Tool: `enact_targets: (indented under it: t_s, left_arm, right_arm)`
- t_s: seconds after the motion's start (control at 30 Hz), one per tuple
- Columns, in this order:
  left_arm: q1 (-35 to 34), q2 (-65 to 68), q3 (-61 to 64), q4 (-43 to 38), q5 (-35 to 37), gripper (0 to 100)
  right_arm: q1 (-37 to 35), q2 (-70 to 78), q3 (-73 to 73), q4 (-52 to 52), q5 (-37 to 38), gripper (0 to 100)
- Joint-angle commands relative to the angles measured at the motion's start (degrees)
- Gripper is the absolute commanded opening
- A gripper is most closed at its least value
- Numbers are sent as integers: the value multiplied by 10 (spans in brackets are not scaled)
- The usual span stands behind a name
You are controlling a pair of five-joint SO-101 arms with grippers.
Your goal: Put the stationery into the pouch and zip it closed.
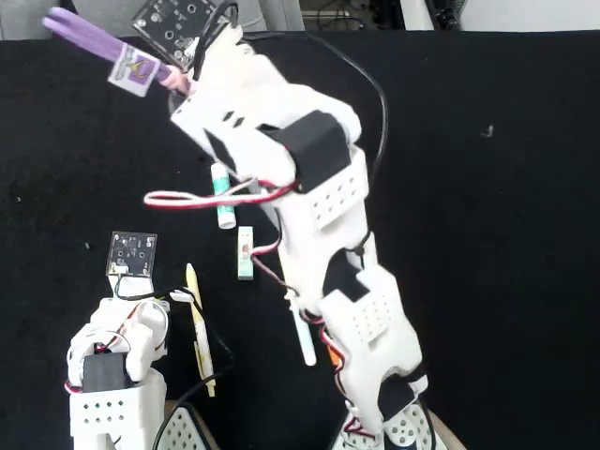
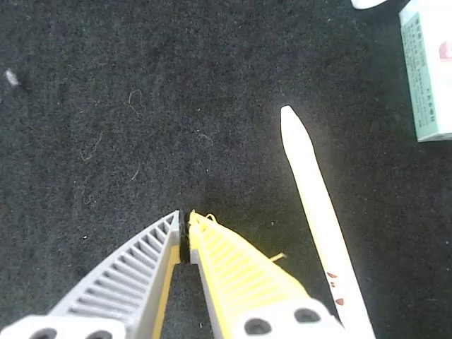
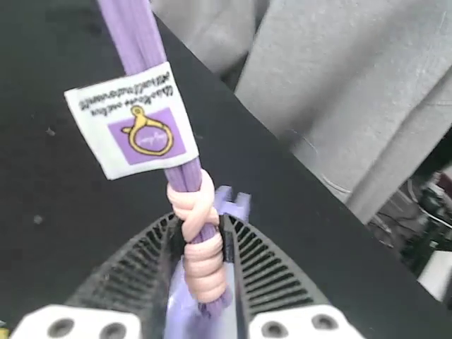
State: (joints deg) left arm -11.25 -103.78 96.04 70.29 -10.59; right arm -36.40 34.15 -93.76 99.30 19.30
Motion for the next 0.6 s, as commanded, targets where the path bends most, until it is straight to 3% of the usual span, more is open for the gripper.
enact_targets:
  t_s: [0.0, 0.57]
  left_arm:
    - [2, -4, 14, -9, 4, 30]
    - [28, -4, 14, -9, 4, 31]
  right_arm:
    - [-30, -43, -17, 19, -36, 11]
    - [-23, -83, 44, 20, -70, 11]
